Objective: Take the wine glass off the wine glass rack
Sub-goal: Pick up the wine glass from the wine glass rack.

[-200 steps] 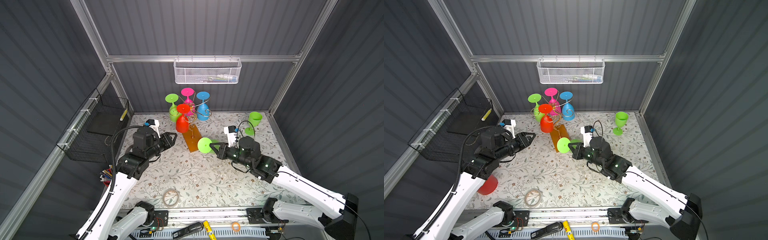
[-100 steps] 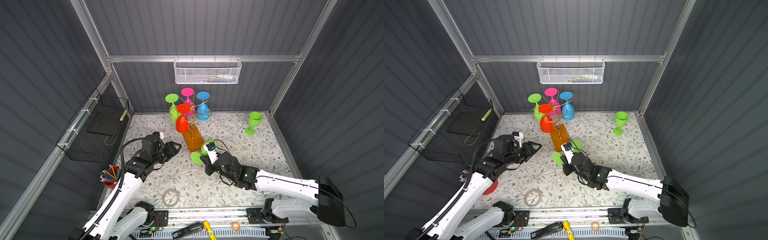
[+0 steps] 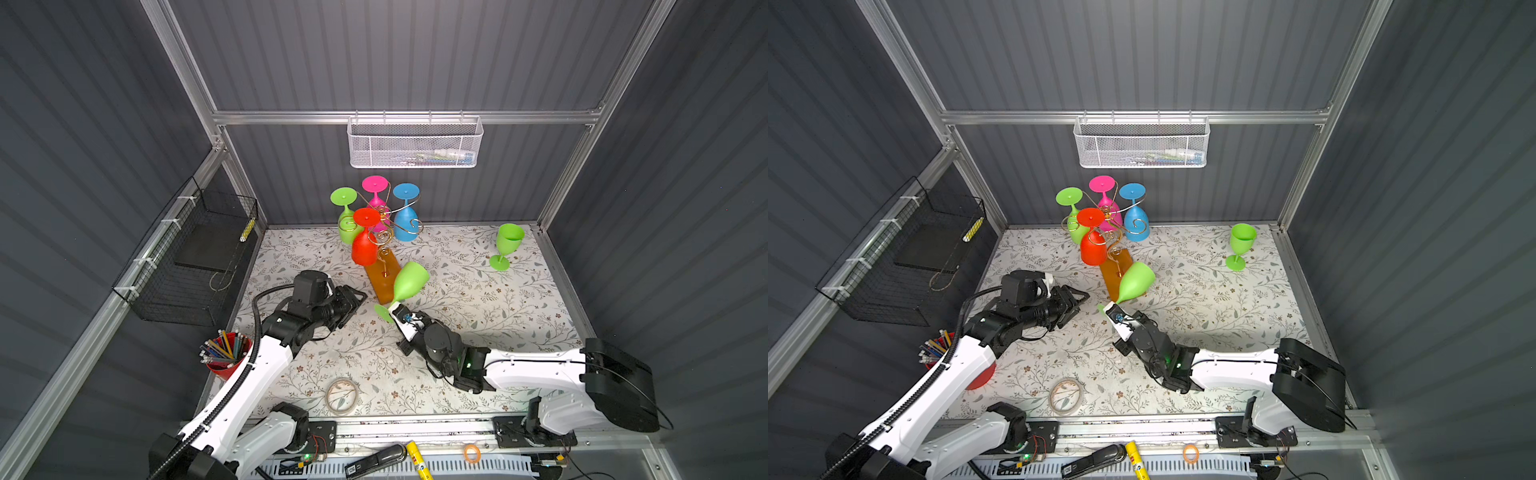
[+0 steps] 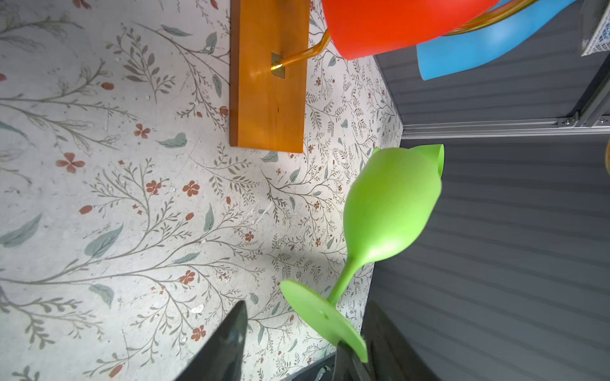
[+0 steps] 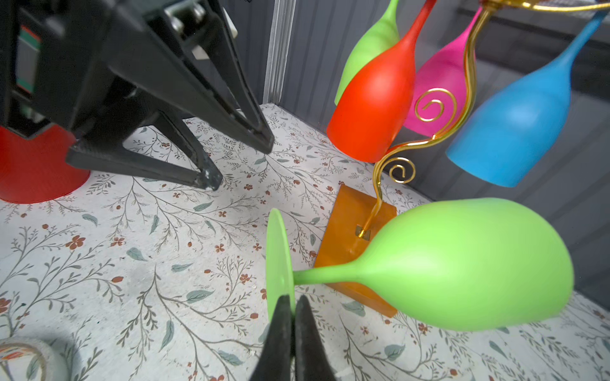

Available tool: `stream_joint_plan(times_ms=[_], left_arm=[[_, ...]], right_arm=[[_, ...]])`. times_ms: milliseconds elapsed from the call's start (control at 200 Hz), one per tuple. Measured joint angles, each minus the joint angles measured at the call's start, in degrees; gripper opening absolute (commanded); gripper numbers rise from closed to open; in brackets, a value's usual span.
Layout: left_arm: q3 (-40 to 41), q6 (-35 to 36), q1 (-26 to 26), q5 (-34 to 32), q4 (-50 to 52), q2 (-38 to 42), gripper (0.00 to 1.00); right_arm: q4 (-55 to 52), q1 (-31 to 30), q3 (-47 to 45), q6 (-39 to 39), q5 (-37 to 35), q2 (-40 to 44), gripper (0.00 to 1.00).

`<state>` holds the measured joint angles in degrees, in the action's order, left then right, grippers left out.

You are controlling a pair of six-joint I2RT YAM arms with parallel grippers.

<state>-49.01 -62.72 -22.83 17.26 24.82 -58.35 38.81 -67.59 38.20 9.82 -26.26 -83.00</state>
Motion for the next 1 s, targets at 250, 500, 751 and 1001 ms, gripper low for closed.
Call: stream_joint_plan(times_ms=[250, 500, 751, 1001], left_arm=[[0.5, -4.02, 0.0, 2.05, -0.61, -0.28, 0.55], [1.62, -8.35, -0.85, 2.99, -0.48, -0.7, 0.5], [1.86, -10.62, -1.68, 2.95, -0.5, -0.83, 0.4], [2.84, -12.92, -2.64, 2.69, -1.92, -1.38, 0.25]], right_arm=[[7.65, -3.61, 0.26, 10.36, -3.89, -6.23, 0.0], [9.57, -5.55, 2.99, 16.68, -6.8, -9.75, 0.0], [10.6, -5.57, 3.85, 19.1, -8.09, -9.97, 0.0], [10.75, -5.73, 3.85, 20.7, -8.5, -10.08, 0.0]])
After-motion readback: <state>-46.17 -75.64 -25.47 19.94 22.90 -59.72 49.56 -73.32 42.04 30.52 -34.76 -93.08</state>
